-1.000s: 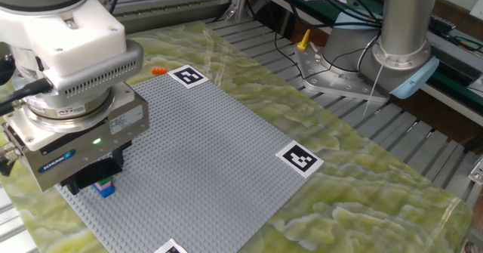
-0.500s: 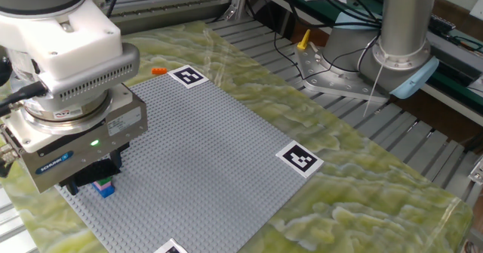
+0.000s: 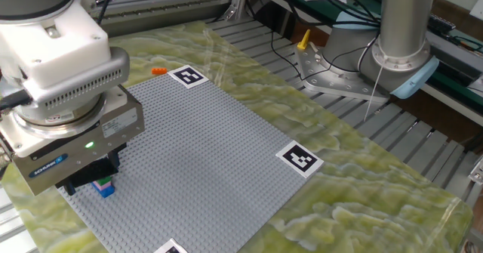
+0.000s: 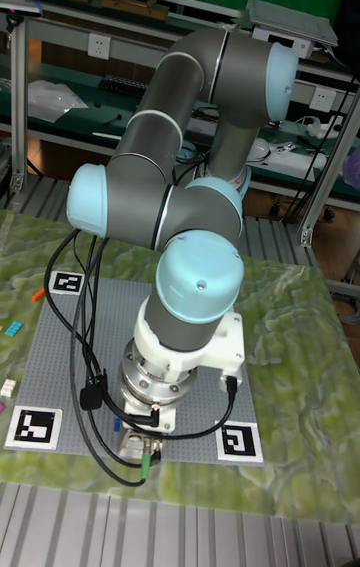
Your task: Stack small Lego blocks one on top of the other
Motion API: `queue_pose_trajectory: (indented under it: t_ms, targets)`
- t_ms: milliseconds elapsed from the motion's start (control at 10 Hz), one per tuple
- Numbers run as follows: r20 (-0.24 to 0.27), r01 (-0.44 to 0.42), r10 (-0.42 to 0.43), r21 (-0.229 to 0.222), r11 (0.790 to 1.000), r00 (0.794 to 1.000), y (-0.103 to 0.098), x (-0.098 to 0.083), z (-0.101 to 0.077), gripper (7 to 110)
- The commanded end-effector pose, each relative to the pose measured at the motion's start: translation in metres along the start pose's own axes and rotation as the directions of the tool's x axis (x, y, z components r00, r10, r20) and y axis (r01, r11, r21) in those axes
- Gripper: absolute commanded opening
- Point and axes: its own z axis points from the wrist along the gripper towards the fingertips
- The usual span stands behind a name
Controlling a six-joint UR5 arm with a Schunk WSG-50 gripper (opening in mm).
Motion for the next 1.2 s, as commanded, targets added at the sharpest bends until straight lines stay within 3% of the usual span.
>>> queue_pose_trajectory:
  t_ms: [0, 600, 1100]
  targets:
    - [-0.002, -0.016, 0.016, -0.017, 1.000, 1.000, -0.003, -0.001, 0.002, 7]
    - [-0.002, -0.015, 0.015, -0.023, 1.000, 1.000, -0.006, -0.002, 0.005, 7]
    - [-0.011, -0.004, 0.004, -0.029, 1.000, 1.000, -0.005, -0.004, -0.013, 7]
